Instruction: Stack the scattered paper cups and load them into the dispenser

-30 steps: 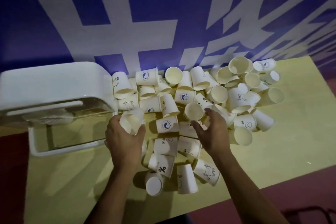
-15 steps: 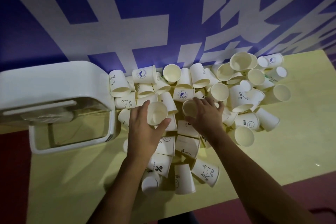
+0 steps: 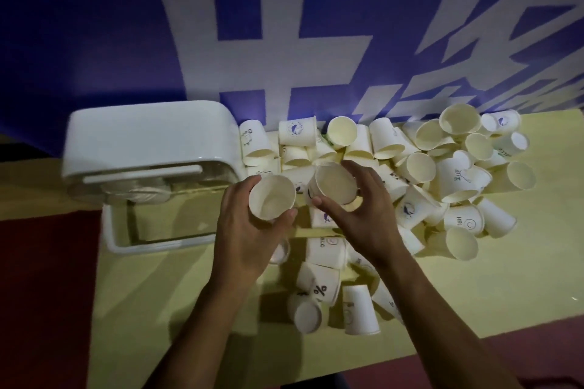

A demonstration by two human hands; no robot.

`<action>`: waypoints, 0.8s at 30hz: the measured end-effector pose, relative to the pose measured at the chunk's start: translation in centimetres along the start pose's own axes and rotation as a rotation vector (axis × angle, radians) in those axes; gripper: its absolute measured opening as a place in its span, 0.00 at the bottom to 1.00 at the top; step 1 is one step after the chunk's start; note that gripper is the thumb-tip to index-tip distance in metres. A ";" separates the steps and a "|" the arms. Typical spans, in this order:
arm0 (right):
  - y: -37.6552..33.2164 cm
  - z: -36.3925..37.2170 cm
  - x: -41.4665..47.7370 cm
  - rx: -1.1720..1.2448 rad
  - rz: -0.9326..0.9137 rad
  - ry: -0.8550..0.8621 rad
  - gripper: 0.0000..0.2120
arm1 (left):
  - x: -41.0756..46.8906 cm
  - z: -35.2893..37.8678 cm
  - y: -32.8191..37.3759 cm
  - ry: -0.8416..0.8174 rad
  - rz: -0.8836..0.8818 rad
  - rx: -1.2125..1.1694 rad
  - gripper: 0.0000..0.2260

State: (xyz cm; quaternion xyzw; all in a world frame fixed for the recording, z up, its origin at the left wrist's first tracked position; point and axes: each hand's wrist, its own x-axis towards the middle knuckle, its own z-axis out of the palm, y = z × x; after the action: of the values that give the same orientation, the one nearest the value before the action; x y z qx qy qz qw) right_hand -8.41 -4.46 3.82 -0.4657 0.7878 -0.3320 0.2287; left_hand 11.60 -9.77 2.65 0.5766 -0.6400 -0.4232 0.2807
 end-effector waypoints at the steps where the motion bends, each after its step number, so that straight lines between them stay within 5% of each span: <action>1: -1.1 0.9 -0.4 0.020 -0.007 -0.002 0.38 | 0.0 -1.2 -0.4 0.000 -0.002 -0.006 0.30; 10: -7.0 8.9 -3.1 0.106 -0.007 0.000 0.35 | 0.9 -10.0 -8.0 0.039 0.000 -0.055 0.32; 24: -7.7 11.9 -4.8 0.066 -0.024 -0.004 0.33 | 4.9 -9.2 -14.4 -0.243 -0.123 0.108 0.33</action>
State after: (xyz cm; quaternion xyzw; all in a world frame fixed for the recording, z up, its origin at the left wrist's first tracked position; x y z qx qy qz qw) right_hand 6.27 -6.54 1.66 -0.4682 0.7702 -0.3594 0.2416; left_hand 25.74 -16.22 -6.01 0.5738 -0.6544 -0.4711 0.1433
